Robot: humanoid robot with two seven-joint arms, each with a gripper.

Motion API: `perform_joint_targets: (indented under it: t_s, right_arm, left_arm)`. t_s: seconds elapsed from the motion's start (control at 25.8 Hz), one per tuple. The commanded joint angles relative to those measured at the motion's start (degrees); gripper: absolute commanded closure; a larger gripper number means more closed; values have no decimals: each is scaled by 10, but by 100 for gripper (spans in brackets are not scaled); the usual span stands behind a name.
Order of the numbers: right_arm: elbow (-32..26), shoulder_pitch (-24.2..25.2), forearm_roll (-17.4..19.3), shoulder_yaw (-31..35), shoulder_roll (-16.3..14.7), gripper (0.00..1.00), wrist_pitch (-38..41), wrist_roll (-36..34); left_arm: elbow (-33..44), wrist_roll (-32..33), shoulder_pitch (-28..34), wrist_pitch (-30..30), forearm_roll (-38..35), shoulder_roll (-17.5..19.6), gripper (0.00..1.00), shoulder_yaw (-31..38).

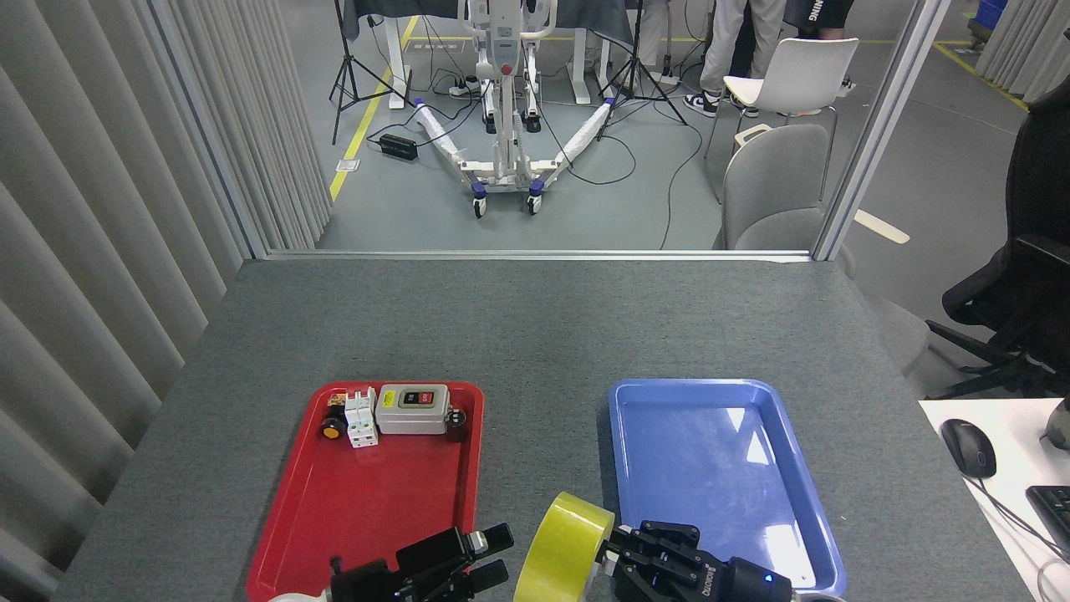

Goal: Place and move tape with both arms
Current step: 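Carry the tape with the right gripper over the blue tray, retract left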

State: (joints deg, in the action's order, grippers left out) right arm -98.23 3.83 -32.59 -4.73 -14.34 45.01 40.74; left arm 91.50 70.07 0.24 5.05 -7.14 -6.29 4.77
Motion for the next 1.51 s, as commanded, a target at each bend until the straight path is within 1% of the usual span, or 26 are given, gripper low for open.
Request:
perform_joint_targets:
  t_s: [0.0, 0.08, 0.15, 0.23, 0.27, 0.31, 0.35, 0.39, 0.43, 0.5, 0.54, 0.58, 0.66, 0.74, 0.81, 0.85, 0.97, 1.05, 1.12, 1.2, 1.28, 1.36, 1.47]
  right_arm:
    - [-1, 8, 8, 23, 1, 71, 0, -1]
    - [-1, 27, 23, 41, -4, 71, 0, -1]
    - [-1, 38, 32, 72, -3, 71, 0, -1]
    - [-1, 46, 33, 114, 1, 72, 0, -2]
    - [0, 48, 32, 132, 2, 72, 0, -2]
    - [-1, 49, 31, 146, 3, 72, 0, -2]
    - [-1, 48, 31, 158, 2, 72, 0, -2]
    - [-1, 48, 30, 167, 1, 72, 0, -2]
    - [-1, 47, 28, 171, -3, 72, 0, -2]
    - [-1, 45, 14, 175, -12, 72, 0, -2]
    - [-2, 43, -3, 176, -21, 72, -18, -2]
    - [-4, 40, -24, 176, -33, 72, -67, -2]
    - [-4, 31, -63, 174, -46, 72, -156, -2]
    - [-4, 23, -89, 170, -53, 72, -227, -2]
    - [-4, 19, -103, 169, -68, 72, -277, -1]
    - [-4, 14, -109, 166, -78, 72, -301, -1]
    - [0, -1, -114, 137, -114, 72, -378, 3]
    - [7, -14, -114, 104, -136, 72, -431, 6]
    - [20, -32, -113, 69, -153, 72, -475, 13]
    - [34, -54, -113, 45, -161, 72, -509, 44]
    - [51, -75, -111, 29, -168, 72, -533, 69]
    - [71, -98, -109, 10, -177, 72, -553, 79]
    - [110, -133, -106, -42, -189, 71, -579, 94]
  left_arm:
    - [19, -57, 4, 14, -4, 0, 0, 24]
    - [25, -144, 6, 27, -15, 0, 0, 44]
    - [24, -243, 6, 51, -39, 0, 0, 46]
    - [23, -351, 6, 86, -103, 0, 0, 45]
    - [23, -397, 6, 111, -155, 1, 0, 44]
    - [25, -446, 8, 141, -220, 1, 0, 44]
    - [27, -496, 10, 159, -296, 1, 0, 43]
    - [33, -542, 12, 159, -376, 1, 0, 42]
    - [39, -574, 13, 151, -445, 0, 0, 38]
    - [50, -604, 20, 127, -546, 1, 0, 15]
    - [59, -609, 29, 102, -572, 2, 0, 3]
    - [67, -612, 32, 73, -594, 2, 0, -6]
    - [70, -628, 34, 4, -654, 2, 0, -35]
    - [68, -642, 35, -49, -749, 3, 0, -74]
    - [64, -646, 37, -87, -817, 3, 0, -100]
    - [64, -643, 38, -98, -829, 3, 0, -110]
    - [61, -616, 43, -92, -826, 4, 0, -112]
    - [55, -607, 44, -80, -825, 4, 0, -110]
    - [44, -614, 44, -76, -825, 3, 0, -110]
    - [28, -625, 43, -76, -825, 3, 0, -111]
    - [3, -656, 43, -77, -825, 3, 0, -110]
    - [-18, -692, 39, -77, -824, 3, 0, -105]
    - [-22, -702, 39, -74, -801, 5, 0, -93]
